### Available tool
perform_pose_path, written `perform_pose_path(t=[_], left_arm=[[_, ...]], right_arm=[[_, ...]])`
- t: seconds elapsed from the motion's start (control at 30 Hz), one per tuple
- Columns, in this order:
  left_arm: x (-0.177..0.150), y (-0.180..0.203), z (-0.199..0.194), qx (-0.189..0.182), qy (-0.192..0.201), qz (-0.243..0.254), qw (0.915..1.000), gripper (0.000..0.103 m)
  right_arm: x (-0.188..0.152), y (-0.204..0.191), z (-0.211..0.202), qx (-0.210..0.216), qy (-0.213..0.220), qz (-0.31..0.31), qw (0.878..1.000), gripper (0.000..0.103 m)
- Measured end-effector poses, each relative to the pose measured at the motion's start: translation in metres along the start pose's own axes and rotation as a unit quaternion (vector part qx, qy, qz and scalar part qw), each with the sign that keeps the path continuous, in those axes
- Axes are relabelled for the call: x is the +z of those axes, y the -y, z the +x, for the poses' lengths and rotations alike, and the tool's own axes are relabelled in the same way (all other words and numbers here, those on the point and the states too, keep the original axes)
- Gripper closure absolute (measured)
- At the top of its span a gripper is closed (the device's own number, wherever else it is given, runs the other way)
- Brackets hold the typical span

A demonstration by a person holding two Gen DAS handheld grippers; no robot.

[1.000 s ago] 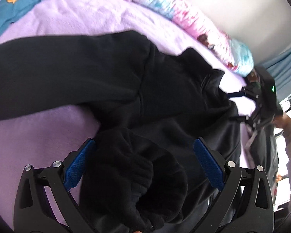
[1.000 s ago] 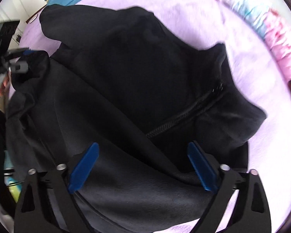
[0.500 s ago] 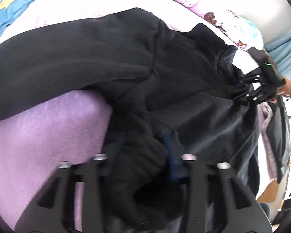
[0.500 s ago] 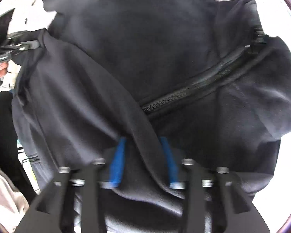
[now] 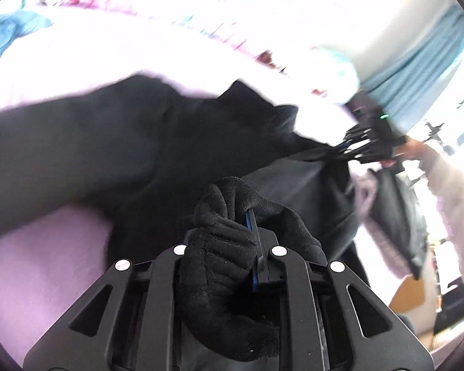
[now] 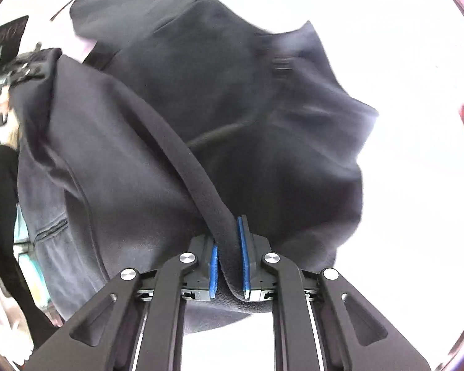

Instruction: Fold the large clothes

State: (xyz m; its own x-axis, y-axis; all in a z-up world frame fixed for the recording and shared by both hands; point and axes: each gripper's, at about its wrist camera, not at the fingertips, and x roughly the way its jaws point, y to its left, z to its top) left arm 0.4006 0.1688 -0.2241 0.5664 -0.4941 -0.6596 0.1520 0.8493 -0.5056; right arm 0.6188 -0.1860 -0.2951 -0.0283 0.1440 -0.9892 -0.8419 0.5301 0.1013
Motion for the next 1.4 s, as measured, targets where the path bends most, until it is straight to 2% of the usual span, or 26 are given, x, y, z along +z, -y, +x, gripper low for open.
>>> perform_pose_path(t=[0.07, 0.13, 0.17, 0.2, 0.27, 0.37, 0.4, 0.43, 0.47, 0.53, 0.57, 0.6, 0.67, 0.7, 0.77, 0.8, 0.83, 0.9, 0.97, 1.03, 1.17, 1.2, 1.27, 1.3, 1.37, 1.4], left_arm=[[0.009, -0.005, 0.006, 0.007, 0.027, -0.002, 0.9996, 0.085], [0.018, -0.012, 0.02, 0.038, 0.039, 0.008, 0.9985, 0.08], [0.024, -0.016, 0.03, 0.058, 0.035, 0.021, 0.9975, 0.075], [0.028, -0.02, 0.036, 0.077, 0.032, 0.024, 0.9962, 0.064], [0.031, -0.036, 0.041, 0.12, 0.034, -0.002, 0.9922, 0.046], [0.029, -0.061, 0.031, 0.135, 0.011, -0.039, 0.99, 0.042], [0.029, -0.067, 0.023, 0.147, 0.014, -0.045, 0.9881, 0.032], [0.029, -0.072, 0.015, 0.166, 0.015, -0.053, 0.9845, 0.028], [0.028, -0.076, 0.005, 0.172, 0.02, -0.06, 0.983, 0.024], [0.028, -0.079, -0.007, 0.156, 0.029, -0.06, 0.9855, 0.02], [0.03, -0.074, -0.012, 0.149, 0.036, -0.056, 0.9866, 0.015], [0.032, -0.066, -0.013, 0.139, 0.039, -0.049, 0.9883, 0.004], [0.035, -0.044, -0.007, 0.119, 0.032, -0.021, 0.9921, 0.006], [0.035, -0.039, -0.002, 0.128, 0.02, -0.01, 0.9915, 0.006], [0.032, -0.038, 0.007, 0.147, 0.006, -0.017, 0.989, 0.006], [0.029, -0.042, 0.012, 0.144, -0.003, -0.027, 0.9893, 0.006], [0.028, -0.047, 0.017, 0.14, -0.018, -0.039, 0.9892, 0.006], [0.024, -0.055, 0.023, 0.164, -0.04, -0.046, 0.9845, 0.006], [0.023, -0.062, 0.023, 0.204, -0.048, -0.046, 0.9766, 0.006], [0.021, -0.071, 0.019, 0.214, -0.051, -0.06, 0.9736, 0.006], [0.013, -0.088, 0.011, 0.221, -0.059, -0.077, 0.9704, 0.006], [0.012, -0.09, 0.01, 0.226, -0.061, -0.076, 0.9693, 0.006], [0.009, -0.097, 0.007, 0.229, -0.067, -0.077, 0.9681, 0.006], [0.008, -0.098, 0.009, 0.225, -0.069, -0.077, 0.9689, 0.006], [0.006, -0.099, 0.008, 0.221, -0.075, -0.075, 0.9695, 0.006], [0.005, -0.099, 0.01, 0.222, -0.08, -0.073, 0.9691, 0.006]], right_arm=[[-0.017, 0.016, -0.014, -0.023, -0.001, 0.02, 1.0, 0.092], [-0.024, 0.02, -0.013, -0.031, -0.002, 0.04, 0.999, 0.091], [-0.023, 0.022, -0.009, -0.034, 0.002, 0.042, 0.999, 0.091], [-0.021, 0.03, -0.003, -0.033, 0.001, 0.049, 0.998, 0.091], [-0.02, 0.031, 0.015, -0.053, -0.015, 0.052, 0.997, 0.09], [-0.023, 0.033, 0.04, -0.075, -0.041, 0.06, 0.995, 0.086], [-0.023, 0.033, 0.041, -0.086, -0.04, 0.064, 0.993, 0.073], [-0.023, 0.032, 0.042, -0.091, -0.037, 0.072, 0.993, 0.063], [-0.024, 0.031, 0.035, -0.094, -0.022, 0.079, 0.992, 0.059], [-0.019, 0.024, 0.013, -0.105, 0.026, 0.083, 0.991, 0.023], [-0.015, 0.019, -0.004, -0.102, 0.06, 0.09, 0.989, 0.02], [-0.008, 0.008, -0.022, -0.094, 0.094, 0.091, 0.987, 0.02], [0.015, -0.026, -0.048, -0.077, 0.151, 0.075, 0.983, 0.013], [0.027, -0.046, -0.053, -0.076, 0.163, 0.061, 0.982, 0.01], [0.055, -0.092, -0.053, -0.072, 0.185, 0.045, 0.979, 0.01], [0.069, -0.099, -0.049, -0.06, 0.19, 0.05, 0.979, 0.01], [0.083, -0.116, -0.041, -0.044, 0.192, 0.063, 0.978, 0.011], [0.114, -0.134, -0.022, -0.041, 0.188, 0.101, 0.976, 0.011], [0.135, -0.16, 0.0, -0.063, 0.175, 0.107, 0.977, 0.017], [0.148, -0.185, 0.017, -0.107, 0.176, 0.083, 0.975, 0.019], [0.156, -0.202, 0.049, -0.092, 0.179, 0.09, 0.975, 0.02], [0.16, -0.211, 0.056, -0.102, 0.173, 0.079, 0.977, 0.02], [0.166, -0.231, 0.078, -0.09, 0.158, 0.07, 0.981, 0.024], [0.164, -0.236, 0.086, -0.092, 0.16, 0.06, 0.981, 0.028], [0.157, -0.243, 0.1, -0.106, 0.177, 0.047, 0.977, 0.027], [0.156, -0.241, 0.106, -0.091, 0.181, 0.063, 0.977, 0.025]])
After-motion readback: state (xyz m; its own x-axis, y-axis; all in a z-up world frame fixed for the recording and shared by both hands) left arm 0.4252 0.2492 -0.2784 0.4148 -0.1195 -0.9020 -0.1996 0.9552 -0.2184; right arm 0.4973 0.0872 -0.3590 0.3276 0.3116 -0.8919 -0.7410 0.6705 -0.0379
